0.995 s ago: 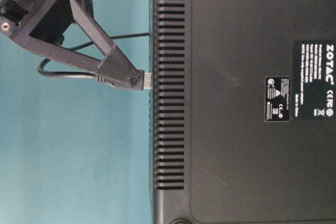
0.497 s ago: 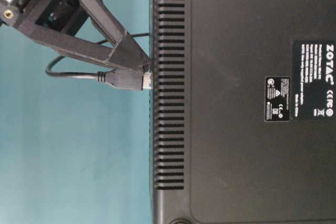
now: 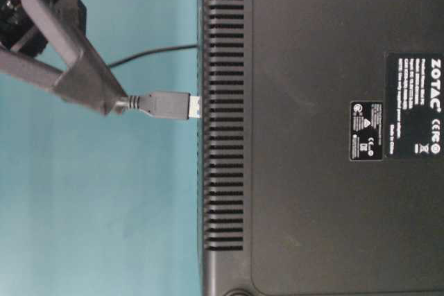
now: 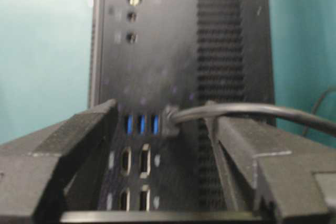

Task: Insert the USB into the PC box with both arms.
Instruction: 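Press the USB plug further into the port with the right gripper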

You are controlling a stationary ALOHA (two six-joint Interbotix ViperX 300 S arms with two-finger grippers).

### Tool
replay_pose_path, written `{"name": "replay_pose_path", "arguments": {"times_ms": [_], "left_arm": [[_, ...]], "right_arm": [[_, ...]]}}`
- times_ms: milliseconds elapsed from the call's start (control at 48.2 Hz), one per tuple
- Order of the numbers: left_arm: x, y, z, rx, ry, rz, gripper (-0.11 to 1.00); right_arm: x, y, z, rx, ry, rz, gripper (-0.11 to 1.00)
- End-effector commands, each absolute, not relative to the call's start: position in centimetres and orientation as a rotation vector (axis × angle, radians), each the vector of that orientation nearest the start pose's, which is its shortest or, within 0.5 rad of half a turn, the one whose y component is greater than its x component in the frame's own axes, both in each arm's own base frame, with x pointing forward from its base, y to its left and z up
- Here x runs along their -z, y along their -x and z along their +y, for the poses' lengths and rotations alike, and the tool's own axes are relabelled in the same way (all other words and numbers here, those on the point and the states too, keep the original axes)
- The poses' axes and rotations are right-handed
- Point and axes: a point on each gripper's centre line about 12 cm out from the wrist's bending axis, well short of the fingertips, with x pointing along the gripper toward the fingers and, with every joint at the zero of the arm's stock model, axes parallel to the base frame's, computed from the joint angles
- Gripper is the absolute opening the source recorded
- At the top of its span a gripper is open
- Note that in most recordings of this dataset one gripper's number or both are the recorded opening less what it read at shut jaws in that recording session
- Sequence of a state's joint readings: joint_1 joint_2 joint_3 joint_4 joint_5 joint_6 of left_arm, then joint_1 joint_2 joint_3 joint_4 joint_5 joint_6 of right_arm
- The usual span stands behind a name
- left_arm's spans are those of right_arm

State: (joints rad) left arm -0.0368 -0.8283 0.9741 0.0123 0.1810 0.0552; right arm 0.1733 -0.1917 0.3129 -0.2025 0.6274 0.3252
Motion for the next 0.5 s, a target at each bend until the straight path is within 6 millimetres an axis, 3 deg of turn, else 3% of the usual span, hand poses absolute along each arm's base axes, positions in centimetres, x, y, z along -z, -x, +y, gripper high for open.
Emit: {"name": "replay_pose_path", "arguments": {"times_ms": [0, 477], "left_arm": [[-30.0, -22.9, -0.8, 0.046, -0.074, 0.301, 0.00], [-30.0, -22.9, -0.9, 0.046, -0.073, 0.301, 0.00]], "right_arm": [[-33.1, -38.1, 5.2, -0.007, -0.054, 0.655, 0.66], [-31.7, -37.7, 4.4, -0.014, -0.065, 0.599, 0.23]]}}
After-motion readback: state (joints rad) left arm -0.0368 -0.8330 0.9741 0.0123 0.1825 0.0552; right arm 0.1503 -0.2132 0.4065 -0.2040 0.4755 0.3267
